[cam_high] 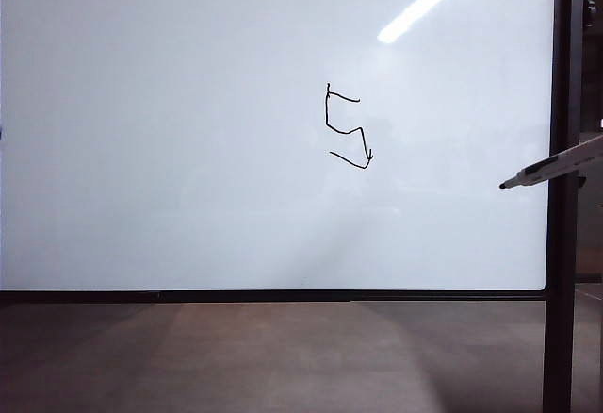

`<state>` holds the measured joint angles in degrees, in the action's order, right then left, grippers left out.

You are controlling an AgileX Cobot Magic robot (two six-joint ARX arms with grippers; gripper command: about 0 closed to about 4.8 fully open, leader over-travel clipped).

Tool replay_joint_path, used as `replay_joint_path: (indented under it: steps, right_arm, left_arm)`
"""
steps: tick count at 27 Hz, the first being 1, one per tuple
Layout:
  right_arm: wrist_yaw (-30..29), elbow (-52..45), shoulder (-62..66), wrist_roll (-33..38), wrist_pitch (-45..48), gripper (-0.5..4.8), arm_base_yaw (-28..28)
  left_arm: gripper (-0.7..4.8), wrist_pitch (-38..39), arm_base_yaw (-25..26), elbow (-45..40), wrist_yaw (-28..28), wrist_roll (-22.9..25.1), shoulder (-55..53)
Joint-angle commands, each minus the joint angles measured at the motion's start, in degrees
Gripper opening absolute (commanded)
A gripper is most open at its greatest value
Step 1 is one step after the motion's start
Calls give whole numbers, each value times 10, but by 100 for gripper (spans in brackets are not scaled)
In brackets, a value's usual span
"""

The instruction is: Reach to the right to find the marker pen, pick it up, and write the number 5 on the whiteboard.

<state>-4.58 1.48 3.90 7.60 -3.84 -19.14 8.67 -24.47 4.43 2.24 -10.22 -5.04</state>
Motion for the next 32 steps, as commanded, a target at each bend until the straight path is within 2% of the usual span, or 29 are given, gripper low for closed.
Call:
replay_joint_path:
  steps: [1, 8, 20, 22, 25, 27, 29, 32]
  right_arm:
    - [18, -11, -5, -5, 5, -7, 0]
    - [20, -11, -6, -1, -7, -5, 0]
    - [18, -11, -7, -1, -7, -5, 4]
    - [19, -11, -15, -1, -3, -5, 14]
    - [16, -12, -39, -1, -2, -5, 76]
    - [19, -11, -38, -1, 11, -5, 124]
    - [21, -12, -38, -1, 9, -5, 159]
    - [21, -12, -38, -1, 10, -5, 174]
  left_arm:
    - [-5, -18, -1, -17, -9, 2, 0]
    - [-5, -24, -1, -39, -11, 19, 3]
    - [-4, 4, 7, -39, -6, 18, 17]
    - [-4, 8, 48, -39, 2, 18, 47]
    - [-4, -1, 179, -39, 31, 18, 48]
    - [-4, -1, 267, -39, 26, 18, 48]
    - [-4, -1, 321, -39, 7, 18, 48]
    - [-4, -2, 319, -39, -40, 18, 48]
